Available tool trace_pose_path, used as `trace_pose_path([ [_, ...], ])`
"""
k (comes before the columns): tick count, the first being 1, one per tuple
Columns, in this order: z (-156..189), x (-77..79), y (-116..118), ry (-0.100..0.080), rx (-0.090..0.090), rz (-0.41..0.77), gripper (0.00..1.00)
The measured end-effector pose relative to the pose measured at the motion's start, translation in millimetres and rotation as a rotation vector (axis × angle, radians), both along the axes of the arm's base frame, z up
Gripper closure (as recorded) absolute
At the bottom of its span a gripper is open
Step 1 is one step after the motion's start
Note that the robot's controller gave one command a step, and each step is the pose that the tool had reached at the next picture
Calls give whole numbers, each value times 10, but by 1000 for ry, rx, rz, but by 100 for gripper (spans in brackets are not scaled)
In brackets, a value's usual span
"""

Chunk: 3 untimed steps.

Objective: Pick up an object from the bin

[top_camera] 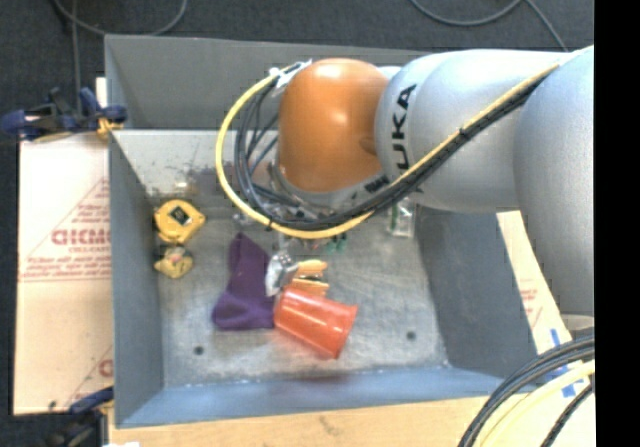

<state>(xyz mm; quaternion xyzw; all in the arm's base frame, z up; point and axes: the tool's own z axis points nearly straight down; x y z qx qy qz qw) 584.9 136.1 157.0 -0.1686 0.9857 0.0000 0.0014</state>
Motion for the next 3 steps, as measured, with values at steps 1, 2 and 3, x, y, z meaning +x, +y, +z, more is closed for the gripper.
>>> trace_pose_path([
  [1, -162, -302, -124, 3, 0, -107, 0],
  [2, -579, -248, -54, -2, -1, 246, 0],
  [3, -745, -392, -134, 5, 1, -229, 100],
])
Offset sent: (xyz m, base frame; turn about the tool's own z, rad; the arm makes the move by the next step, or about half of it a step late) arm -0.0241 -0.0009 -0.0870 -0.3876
